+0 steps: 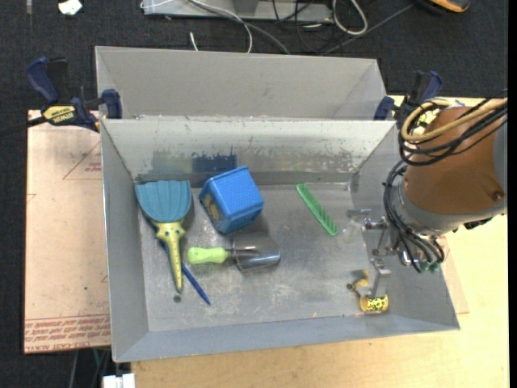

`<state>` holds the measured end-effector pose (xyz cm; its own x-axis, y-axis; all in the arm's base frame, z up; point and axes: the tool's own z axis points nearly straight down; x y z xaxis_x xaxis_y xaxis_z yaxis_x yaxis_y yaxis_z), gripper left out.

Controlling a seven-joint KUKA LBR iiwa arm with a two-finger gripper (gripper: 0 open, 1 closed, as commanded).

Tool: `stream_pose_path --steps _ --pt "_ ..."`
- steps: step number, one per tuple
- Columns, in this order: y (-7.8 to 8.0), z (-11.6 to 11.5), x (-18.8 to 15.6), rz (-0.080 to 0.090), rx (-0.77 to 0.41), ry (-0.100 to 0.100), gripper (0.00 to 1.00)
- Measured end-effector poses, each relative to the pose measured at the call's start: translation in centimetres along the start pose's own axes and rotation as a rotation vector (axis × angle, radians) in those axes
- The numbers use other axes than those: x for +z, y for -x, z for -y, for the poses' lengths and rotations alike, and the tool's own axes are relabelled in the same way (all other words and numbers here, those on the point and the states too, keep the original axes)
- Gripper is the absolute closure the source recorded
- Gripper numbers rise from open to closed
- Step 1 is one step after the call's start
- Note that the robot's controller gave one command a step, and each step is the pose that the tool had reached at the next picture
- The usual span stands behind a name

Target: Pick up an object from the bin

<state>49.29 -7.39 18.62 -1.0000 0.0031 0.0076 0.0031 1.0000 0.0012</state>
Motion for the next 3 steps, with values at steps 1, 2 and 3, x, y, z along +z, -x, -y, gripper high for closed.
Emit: stream_pose_path --steps 1,2,3 --pt "0.2 0.0 -0.4 0.008 -0.003 -0.001 0.0" --pt "0.9 4.2 6.2 0.012 -0.424 -0.004 0.0" --pt "-0.1 7.0 5.3 0.01 -0.43 -0.001 0.0"
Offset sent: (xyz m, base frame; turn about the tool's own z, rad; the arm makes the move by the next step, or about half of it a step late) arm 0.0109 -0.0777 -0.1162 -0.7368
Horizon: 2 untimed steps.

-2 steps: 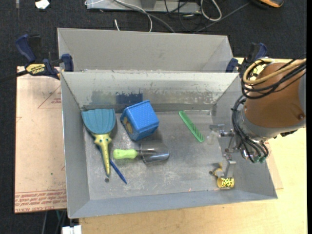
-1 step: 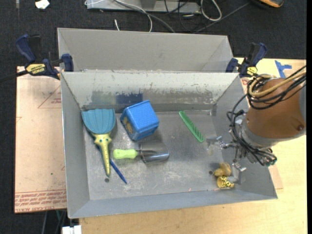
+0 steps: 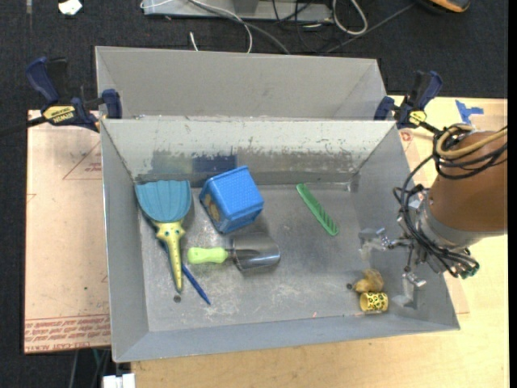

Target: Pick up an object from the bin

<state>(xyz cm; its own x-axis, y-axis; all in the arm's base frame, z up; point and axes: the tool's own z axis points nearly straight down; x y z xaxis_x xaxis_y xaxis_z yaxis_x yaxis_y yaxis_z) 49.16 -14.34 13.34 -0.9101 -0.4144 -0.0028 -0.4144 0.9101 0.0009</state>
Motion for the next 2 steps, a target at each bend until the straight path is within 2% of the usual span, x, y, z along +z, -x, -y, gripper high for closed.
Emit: stream_pose_path --steps 1,2 --pt "0.2 0.4 0.5 0.0 -0.378 0.001 0.0" --pt "0.9 -1.5 6.3 0.021 -0.562 0.018 0.0"
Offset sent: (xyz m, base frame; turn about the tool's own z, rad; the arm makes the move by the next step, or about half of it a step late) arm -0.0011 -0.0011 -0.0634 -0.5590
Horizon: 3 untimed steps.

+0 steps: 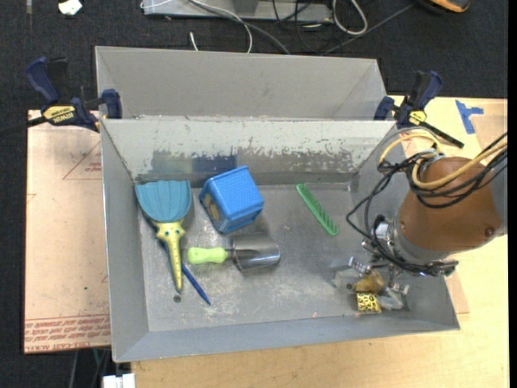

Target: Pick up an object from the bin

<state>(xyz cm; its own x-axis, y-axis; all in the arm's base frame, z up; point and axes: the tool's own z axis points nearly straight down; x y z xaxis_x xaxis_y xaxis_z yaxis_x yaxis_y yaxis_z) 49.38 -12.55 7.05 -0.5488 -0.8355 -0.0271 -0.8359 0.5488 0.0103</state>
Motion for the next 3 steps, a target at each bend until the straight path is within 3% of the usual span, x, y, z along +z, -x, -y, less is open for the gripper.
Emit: stream_pose_path --steps 1,2,3 --pt "-1.2 0.7 -2.4 -0.022 -0.048 -0.014 1.0" --pt "-1.2 0.7 -2.4 -0.022 -0.048 -0.014 1.0" --pt "-1.0 0.6 -5.0 -0.021 -0.046 -0.01 1.0"
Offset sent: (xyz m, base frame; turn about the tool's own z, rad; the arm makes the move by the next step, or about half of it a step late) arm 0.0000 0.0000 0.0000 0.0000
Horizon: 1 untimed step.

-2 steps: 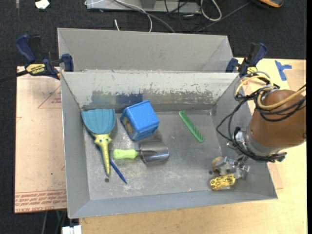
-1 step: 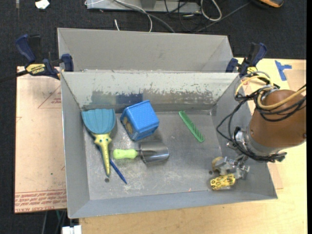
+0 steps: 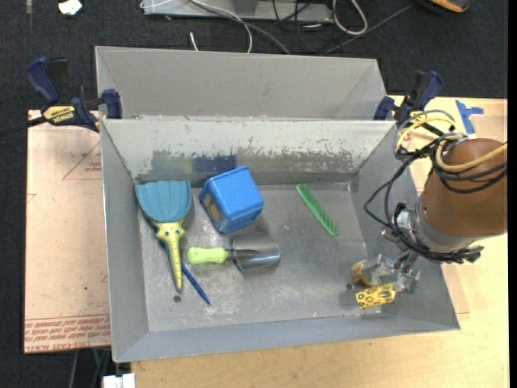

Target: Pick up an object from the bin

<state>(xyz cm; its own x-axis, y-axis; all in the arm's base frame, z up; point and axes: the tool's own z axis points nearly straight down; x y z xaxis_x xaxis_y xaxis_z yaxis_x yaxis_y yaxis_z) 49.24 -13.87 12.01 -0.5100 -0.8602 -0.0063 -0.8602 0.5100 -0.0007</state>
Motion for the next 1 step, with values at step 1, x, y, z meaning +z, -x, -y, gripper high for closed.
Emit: stream_pose_path --steps 1 --pt "0.09 0.02 -1.59 0.001 0.001 0.0 1.0"
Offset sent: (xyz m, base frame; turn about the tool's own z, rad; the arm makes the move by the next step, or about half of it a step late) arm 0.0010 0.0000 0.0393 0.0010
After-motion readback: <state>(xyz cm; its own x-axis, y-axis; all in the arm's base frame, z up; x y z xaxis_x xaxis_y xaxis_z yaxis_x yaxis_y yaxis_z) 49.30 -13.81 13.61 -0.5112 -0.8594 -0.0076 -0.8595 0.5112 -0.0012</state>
